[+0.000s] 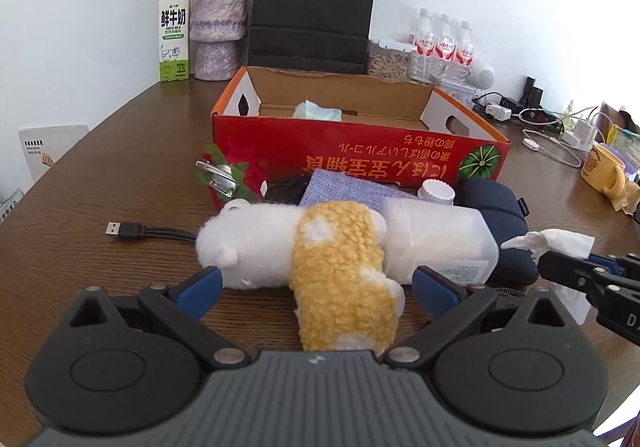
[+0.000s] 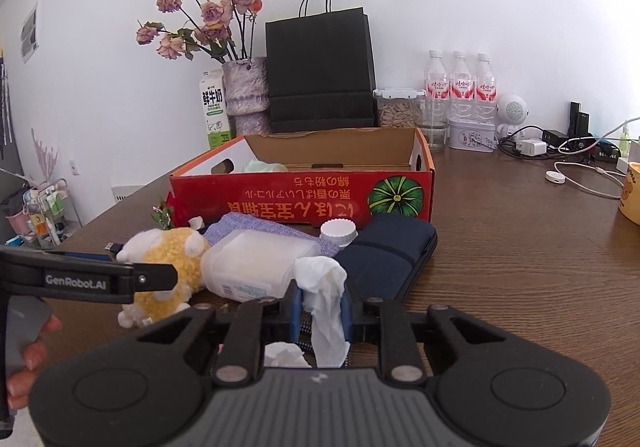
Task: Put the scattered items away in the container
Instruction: 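Grasp the white-and-yellow plush with the left tool while the right tool grasps a white tissue, then carry the plush and tissue into the cardboard box and open both tools, then withdraw both tools from the box back to the table, then grasp the crumpled white tissue on the cable with the right tool, then grasp the braided black-white cable with the left tool, then carry the cable with the left tool while the right tool carries the tissue toward the box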
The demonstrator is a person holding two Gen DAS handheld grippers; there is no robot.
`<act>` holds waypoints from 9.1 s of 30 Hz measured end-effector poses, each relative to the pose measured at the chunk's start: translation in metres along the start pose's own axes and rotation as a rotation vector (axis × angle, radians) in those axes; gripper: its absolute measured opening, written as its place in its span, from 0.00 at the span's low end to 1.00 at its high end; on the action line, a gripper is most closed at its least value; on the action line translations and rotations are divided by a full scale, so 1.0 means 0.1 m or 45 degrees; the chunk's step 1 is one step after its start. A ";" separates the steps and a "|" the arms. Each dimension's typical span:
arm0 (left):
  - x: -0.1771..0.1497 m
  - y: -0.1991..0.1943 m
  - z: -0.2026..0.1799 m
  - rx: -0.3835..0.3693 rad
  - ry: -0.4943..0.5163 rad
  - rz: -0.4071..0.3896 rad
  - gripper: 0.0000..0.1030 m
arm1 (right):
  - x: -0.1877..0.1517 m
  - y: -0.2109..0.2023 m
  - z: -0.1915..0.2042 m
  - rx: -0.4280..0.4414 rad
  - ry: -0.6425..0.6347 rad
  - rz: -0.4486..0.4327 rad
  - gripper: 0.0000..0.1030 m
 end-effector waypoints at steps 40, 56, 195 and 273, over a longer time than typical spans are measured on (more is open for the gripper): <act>0.32 -0.21 0.19 -0.007 -0.080 -0.140 0.48 | 0.19 -0.01 0.05 0.007 -0.018 -0.043 0.18; 1.56 0.09 -0.09 -0.102 -0.117 -0.342 0.49 | 1.40 0.67 -0.06 0.030 -0.142 -0.208 0.18; -0.19 -0.48 0.75 0.133 -0.092 -0.187 1.00 | -0.41 0.02 0.31 0.089 -0.036 0.125 0.38; -0.41 -0.28 -1.28 0.006 0.144 0.019 0.92 | -0.30 -0.54 -0.70 0.152 0.039 -0.042 0.18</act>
Point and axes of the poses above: each gripper's, at about its wrist camera, not at the fingertips, and y roughly the way its jaws point, z to its left, x to its top, the point moved 10 cm from there along y, roughly the way its jaws point, and after that the axes turned 14 degrees about x, right-handed, at the moved point
